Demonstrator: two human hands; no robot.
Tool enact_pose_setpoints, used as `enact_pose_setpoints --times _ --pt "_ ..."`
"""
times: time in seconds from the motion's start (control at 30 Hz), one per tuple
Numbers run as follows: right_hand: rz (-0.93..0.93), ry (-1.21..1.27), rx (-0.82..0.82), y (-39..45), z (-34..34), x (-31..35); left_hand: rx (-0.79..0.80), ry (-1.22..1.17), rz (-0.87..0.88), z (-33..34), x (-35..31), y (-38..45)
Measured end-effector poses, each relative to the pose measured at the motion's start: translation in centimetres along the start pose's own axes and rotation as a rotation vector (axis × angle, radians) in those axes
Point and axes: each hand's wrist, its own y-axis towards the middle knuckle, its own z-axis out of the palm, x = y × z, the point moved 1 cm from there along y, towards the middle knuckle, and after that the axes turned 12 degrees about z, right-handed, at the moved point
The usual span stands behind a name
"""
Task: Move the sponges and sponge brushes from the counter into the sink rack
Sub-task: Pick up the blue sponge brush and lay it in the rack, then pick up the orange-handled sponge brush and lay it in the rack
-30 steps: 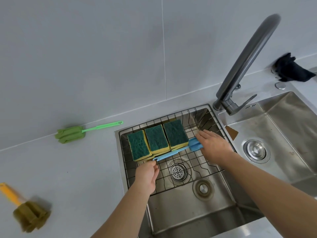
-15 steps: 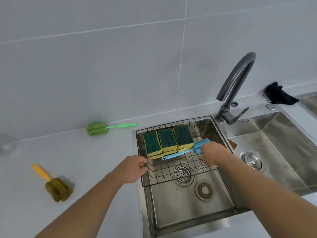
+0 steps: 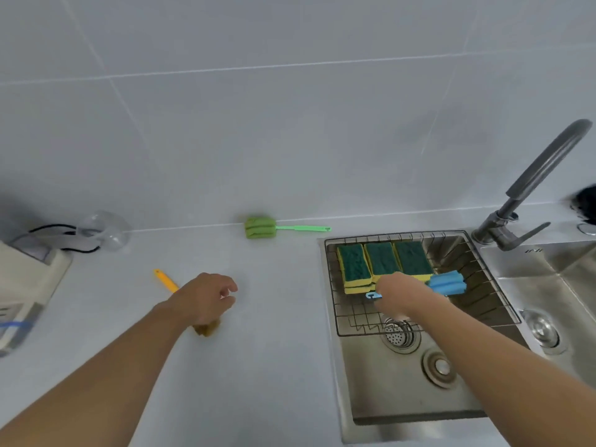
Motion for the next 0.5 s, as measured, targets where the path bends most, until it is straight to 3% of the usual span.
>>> enact_pose_setpoints --times 0.33,0.5 --pt "-0.085 0.094 -0.012 -1.9 0.0 13.1 0.185 0.075 -0.225 -4.2 11.5 -6.8" --pt "-0.122 0.143 0.027 -2.7 0.3 19.1 0.191 0.028 -0.248 -3.8 15.7 -7.7"
